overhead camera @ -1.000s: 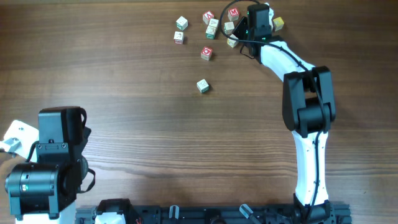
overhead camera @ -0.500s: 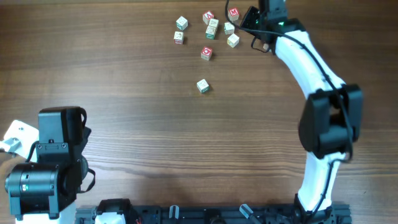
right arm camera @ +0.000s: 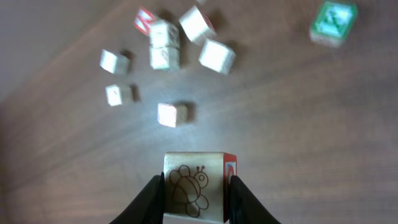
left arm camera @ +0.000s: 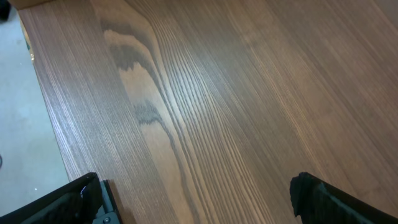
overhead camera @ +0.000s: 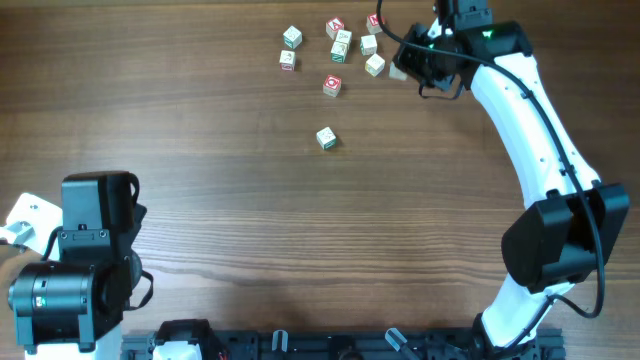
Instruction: Form a horizontal line
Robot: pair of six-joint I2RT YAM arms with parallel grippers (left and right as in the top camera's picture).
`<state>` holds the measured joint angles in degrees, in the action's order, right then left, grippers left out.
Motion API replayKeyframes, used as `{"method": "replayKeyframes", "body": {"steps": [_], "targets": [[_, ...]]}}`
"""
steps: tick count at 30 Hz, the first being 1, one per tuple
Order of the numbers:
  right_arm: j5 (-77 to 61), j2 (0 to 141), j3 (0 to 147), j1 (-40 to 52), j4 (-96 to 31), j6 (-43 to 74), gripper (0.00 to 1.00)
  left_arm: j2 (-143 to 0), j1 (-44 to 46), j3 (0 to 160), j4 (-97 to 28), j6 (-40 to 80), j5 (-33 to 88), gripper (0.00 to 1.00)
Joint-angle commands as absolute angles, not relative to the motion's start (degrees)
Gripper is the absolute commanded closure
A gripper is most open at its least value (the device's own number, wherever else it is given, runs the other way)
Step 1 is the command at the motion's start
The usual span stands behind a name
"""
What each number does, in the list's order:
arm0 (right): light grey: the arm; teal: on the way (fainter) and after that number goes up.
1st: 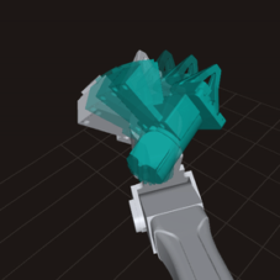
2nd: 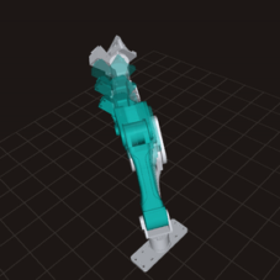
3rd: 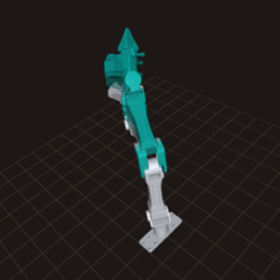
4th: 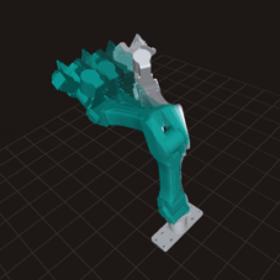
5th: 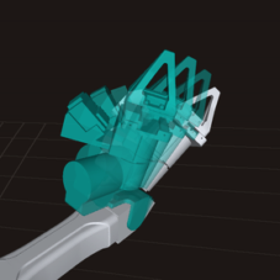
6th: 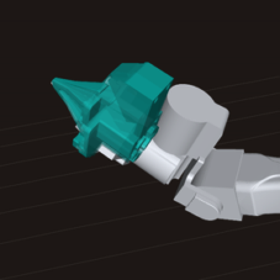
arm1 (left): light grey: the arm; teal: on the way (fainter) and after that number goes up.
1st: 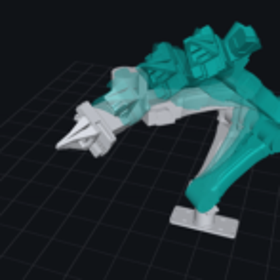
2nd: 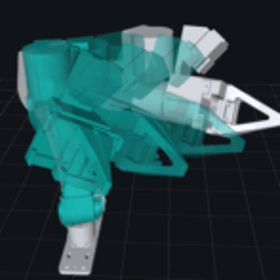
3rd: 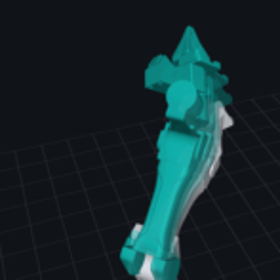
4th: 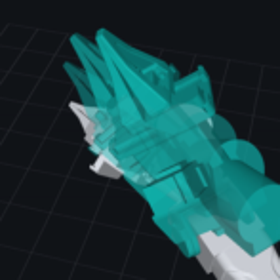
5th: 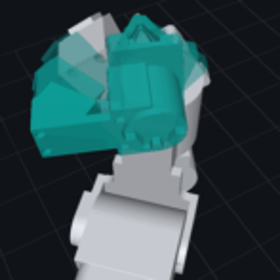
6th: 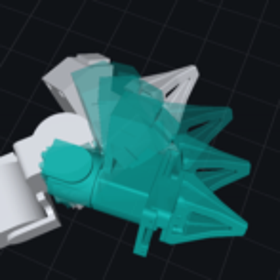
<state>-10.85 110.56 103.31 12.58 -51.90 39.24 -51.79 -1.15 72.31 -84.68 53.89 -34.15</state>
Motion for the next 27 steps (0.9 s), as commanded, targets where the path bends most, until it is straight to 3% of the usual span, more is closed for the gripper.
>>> {"method": "replayKeyframes", "body": {"steps": [1, 15, 27], "targets": [[-12.34, 110.34, 101.93, 13.72, -53.93, 41.10, 0.74, -51.75, -1.56, 72.07, -84.71, 54.63, -34.09, 0.00], [0.25, 110.37, 90.61, 22.04, -47.20, 45.28, 0.71, -51.75, -1.56, 72.10, -84.71, 54.63, -34.09, 0.00], [-1.34, 110.37, 78.63, 22.87, -36.71, 48.49, 0.70, -51.75, -1.56, 72.07, -84.71, 54.63, -34.09, 0.00]]}}
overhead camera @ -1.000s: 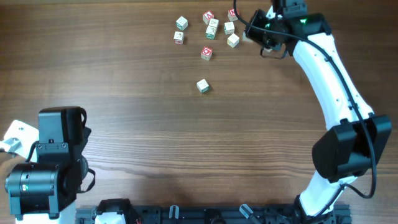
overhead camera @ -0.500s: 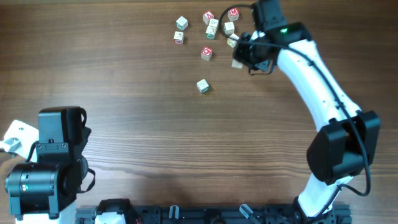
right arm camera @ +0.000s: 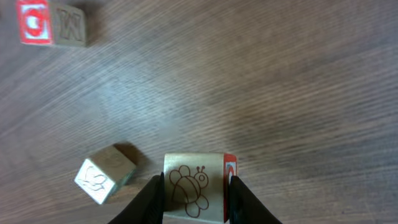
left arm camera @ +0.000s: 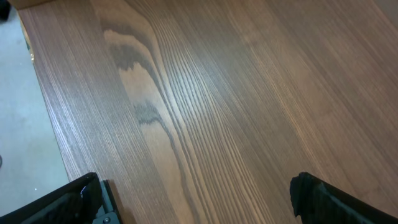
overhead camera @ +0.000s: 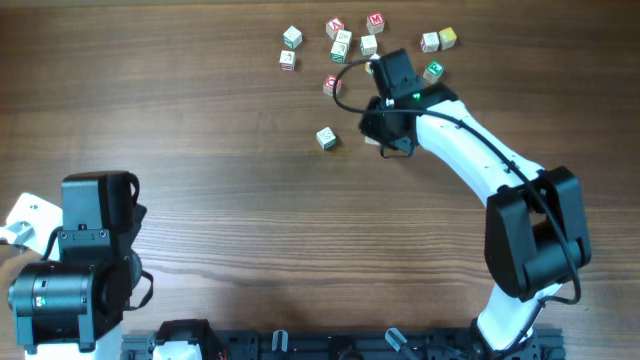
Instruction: Form a horizontal line
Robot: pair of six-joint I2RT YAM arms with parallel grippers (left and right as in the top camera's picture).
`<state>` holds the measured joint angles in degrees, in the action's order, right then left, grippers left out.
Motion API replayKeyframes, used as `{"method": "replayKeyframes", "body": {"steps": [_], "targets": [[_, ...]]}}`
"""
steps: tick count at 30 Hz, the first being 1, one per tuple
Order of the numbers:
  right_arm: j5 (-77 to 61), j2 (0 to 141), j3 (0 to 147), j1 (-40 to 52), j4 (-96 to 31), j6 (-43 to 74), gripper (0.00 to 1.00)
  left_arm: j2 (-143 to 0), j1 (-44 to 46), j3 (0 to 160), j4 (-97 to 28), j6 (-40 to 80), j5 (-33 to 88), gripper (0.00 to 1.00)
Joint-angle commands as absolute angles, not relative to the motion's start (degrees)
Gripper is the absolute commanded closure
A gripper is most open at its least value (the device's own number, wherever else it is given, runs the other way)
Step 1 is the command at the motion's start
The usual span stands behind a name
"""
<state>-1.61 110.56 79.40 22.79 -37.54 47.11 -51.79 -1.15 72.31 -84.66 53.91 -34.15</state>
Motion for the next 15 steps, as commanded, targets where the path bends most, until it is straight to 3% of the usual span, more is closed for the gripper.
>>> {"method": "replayKeyframes", "body": {"steps": [1, 15], "targets": [[-1.45, 110.37, 78.63, 22.87, -36.60, 48.38, 0.70, -51.75, -1.56, 72.10, -84.71, 54.63, -34.09, 0.00], [-1.48, 110.37, 78.61, 24.93, -35.86, 47.44, 0.70, -51.75, -1.56, 72.10, -84.68, 54.63, -34.09, 0.00]]}}
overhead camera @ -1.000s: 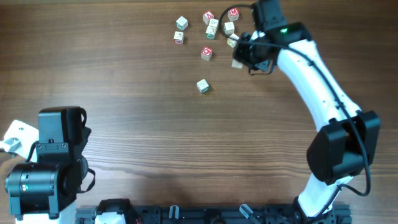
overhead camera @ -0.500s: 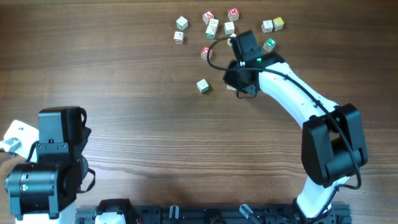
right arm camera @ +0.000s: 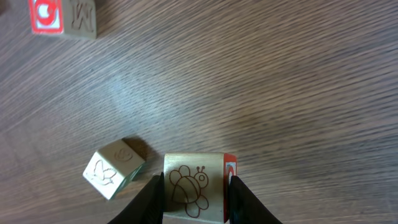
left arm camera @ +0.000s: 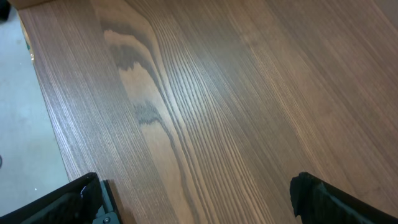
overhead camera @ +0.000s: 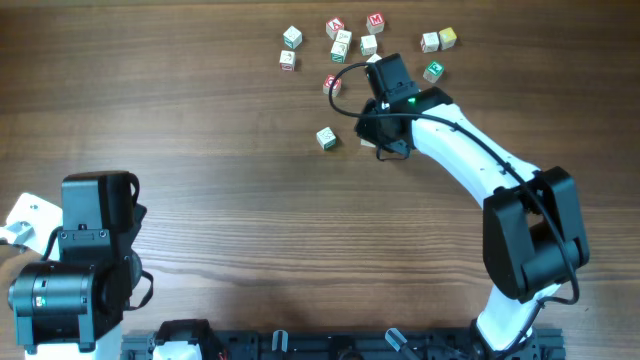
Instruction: Form a horizontal line
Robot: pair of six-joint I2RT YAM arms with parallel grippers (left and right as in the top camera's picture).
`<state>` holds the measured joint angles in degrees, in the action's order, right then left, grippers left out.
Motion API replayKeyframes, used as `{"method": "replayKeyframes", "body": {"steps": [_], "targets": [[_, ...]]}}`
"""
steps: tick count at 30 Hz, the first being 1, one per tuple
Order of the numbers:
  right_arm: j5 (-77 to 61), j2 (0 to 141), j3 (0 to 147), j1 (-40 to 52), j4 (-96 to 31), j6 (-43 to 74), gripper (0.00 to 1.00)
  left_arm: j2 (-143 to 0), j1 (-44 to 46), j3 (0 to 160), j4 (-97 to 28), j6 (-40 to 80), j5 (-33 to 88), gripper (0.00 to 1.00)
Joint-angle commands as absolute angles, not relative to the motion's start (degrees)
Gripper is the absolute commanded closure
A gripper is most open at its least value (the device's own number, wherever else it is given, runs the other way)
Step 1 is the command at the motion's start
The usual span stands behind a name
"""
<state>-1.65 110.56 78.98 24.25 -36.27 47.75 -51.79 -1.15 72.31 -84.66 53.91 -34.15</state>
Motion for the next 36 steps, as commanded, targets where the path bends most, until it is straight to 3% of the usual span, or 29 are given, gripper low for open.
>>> {"method": "replayKeyframes", "body": {"steps": [1, 9, 18, 28, 36], "targets": [[-1.50, 110.39, 78.61, 24.97, -35.59, 46.37, 0.70, -51.75, -1.56, 72.10, -84.71, 54.63, -34.09, 0.00], [-1.32, 110.39, 78.61, 24.97, -34.41, 38.96, 0.69, -51.75, -1.56, 72.10, -84.71, 54.63, -34.09, 0.00], [-1.52, 110.41, 75.55, 25.19, -28.82, 39.00, 0.66, -51.75, -1.56, 72.10, -84.71, 54.63, -34.09, 0.00], [-7.33, 110.48, 66.24, 25.19, -12.80, 41.06, 0.63, -51.75, -1.56, 72.10, -84.71, 54.63, -34.09, 0.00], [-7.99, 110.45, 66.08, 25.17, -12.05, 40.51, 0.60, -51.75, -1.56, 72.10, -84.71, 54.63, -34.09, 0.00]]}}
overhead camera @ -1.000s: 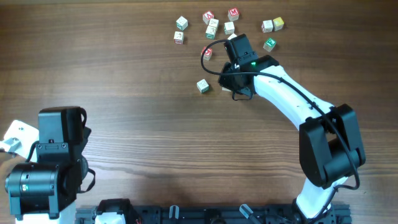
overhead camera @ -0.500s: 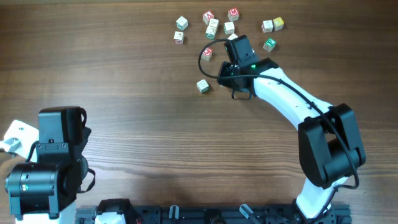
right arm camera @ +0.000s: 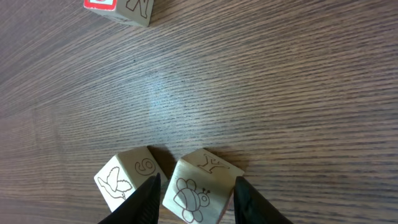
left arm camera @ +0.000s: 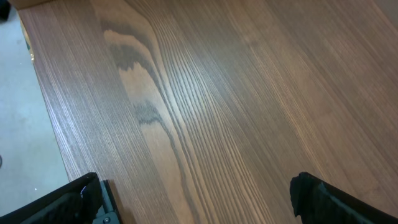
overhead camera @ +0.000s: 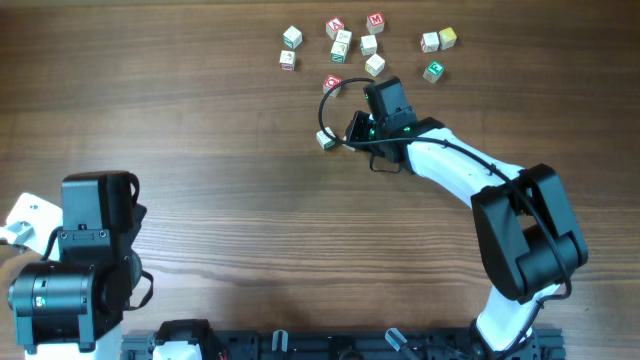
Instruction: Form a horizontal line
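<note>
In the right wrist view a wooden block with a bee drawing rests tilted on the table, touching or almost touching a block with a bird drawing on its left. My right gripper straddles the bee block, its jaws slightly wider than the block. From overhead the right gripper sits just right of the bird block and hides the bee block. My left gripper is open over bare wood at the near left.
Several loose lettered blocks lie at the far side: a red-faced one closest, a cluster behind it and a green one to the right. The left arm's base sits at the near left corner.
My right gripper has moved left and down to the table beside the bird block. Its jaws have widened, and the bee block now sits tilted on the wood instead of square in the grip.
My right gripper held the bee block above the far cluster. Then it held it over bare wood near the lone bird block, then closer still. Now the bee block rests beside the bird block. The left arm stayed still throughout.
</note>
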Robot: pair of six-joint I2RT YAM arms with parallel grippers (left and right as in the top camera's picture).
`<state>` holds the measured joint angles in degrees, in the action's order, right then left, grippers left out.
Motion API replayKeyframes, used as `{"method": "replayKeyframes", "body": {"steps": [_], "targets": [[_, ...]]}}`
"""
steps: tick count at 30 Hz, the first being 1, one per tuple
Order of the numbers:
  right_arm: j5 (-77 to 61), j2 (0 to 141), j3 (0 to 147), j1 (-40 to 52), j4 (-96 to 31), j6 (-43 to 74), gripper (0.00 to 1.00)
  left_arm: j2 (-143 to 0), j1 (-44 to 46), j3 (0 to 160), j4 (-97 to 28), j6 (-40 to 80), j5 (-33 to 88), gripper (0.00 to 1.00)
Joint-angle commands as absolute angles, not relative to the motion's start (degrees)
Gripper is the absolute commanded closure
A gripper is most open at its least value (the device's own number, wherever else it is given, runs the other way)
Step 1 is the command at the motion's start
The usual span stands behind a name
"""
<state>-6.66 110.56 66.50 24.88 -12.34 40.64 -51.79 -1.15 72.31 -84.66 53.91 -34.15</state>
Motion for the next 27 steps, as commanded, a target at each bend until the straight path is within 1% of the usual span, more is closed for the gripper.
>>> {"method": "replayKeyframes", "body": {"steps": [1, 2, 4, 7, 11, 17, 19, 21, 27], "targets": [[-7.99, 110.45, 66.13, 25.12, -12.03, 40.53, 0.55, -51.75, -1.56, 72.10, -84.71, 54.63, -34.09, 0.00], [-7.99, 110.30, 66.30, 25.04, -12.12, 40.51, 0.52, -51.75, -1.56, 72.10, -84.71, 54.63, -34.09, 0.00], [-8.01, 109.40, 66.83, 24.67, -12.78, 40.51, 0.42, -51.75, -1.56, 72.10, -84.71, 54.63, -34.09, 0.00], [-7.99, 106.48, 67.31, 24.08, -13.74, 40.47, 0.30, -51.75, -1.56, 72.10, -84.71, 54.63, -34.09, 0.00], [-7.79, 99.96, 67.31, 22.94, -14.20, 40.49, 0.21, -51.75, -1.56, 72.10, -84.71, 54.63, -34.09, 0.00], [-7.77, 89.86, 68.20, 21.76, -14.17, 40.32, 0.15, -51.75, -1.56, 72.10, -84.71, 54.63, -34.09, 0.00], [-7.75, 87.99, 69.52, 21.78, -14.28, 38.37, 0.13, -51.75, -1.56, 72.10, -84.71, 54.63, -34.09, 0.00], [-7.75, 87.72, 71.99, 21.78, -15.07, 36.60, 0.09, -51.75, -1.56, 72.10, -84.71, 54.63, -34.09, 0.00], [-5.08, 90.45, 78.96, 21.76, -16.69, 32.88, 0.06, -51.75, -1.56, 72.10, -84.71, 54.63, -34.06, 0.00]]}}
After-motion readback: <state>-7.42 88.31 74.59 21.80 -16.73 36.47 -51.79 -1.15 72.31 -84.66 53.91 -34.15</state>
